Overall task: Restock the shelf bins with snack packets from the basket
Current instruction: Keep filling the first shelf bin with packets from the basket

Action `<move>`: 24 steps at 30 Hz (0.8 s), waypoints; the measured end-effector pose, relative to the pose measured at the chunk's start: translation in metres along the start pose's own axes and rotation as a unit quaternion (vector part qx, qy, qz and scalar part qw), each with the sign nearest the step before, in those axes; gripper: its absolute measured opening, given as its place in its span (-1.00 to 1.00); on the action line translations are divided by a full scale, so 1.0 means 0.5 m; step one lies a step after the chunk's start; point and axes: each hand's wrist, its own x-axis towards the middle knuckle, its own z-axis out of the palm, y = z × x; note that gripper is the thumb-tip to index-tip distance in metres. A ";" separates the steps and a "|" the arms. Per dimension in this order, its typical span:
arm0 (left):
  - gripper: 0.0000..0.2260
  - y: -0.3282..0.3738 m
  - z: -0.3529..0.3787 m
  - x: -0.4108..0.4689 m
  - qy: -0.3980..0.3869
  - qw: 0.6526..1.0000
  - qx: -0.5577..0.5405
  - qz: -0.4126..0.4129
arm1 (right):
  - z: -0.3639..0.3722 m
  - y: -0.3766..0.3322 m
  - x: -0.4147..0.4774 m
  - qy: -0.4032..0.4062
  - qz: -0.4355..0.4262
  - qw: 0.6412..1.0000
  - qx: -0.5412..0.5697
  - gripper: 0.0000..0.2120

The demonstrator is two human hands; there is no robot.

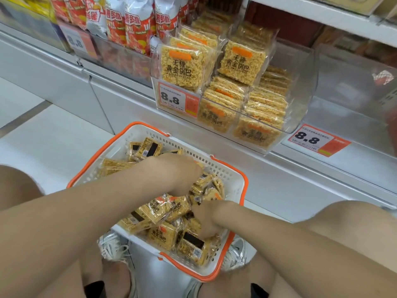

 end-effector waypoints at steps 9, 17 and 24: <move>-0.65 -0.031 -0.038 -0.047 0.155 0.985 0.006 -0.080 | -0.156 0.049 -0.088 0.183 -0.042 0.964 0.186 -0.58; -0.77 -0.092 -0.084 -0.097 0.387 0.847 -0.305 -0.199 | -0.213 0.033 -0.192 0.484 -0.157 0.781 0.361 -0.59; -0.47 -0.072 -0.119 -0.132 0.444 0.765 -0.464 -0.047 | -0.241 0.034 -0.246 0.636 -0.165 0.555 0.511 -0.64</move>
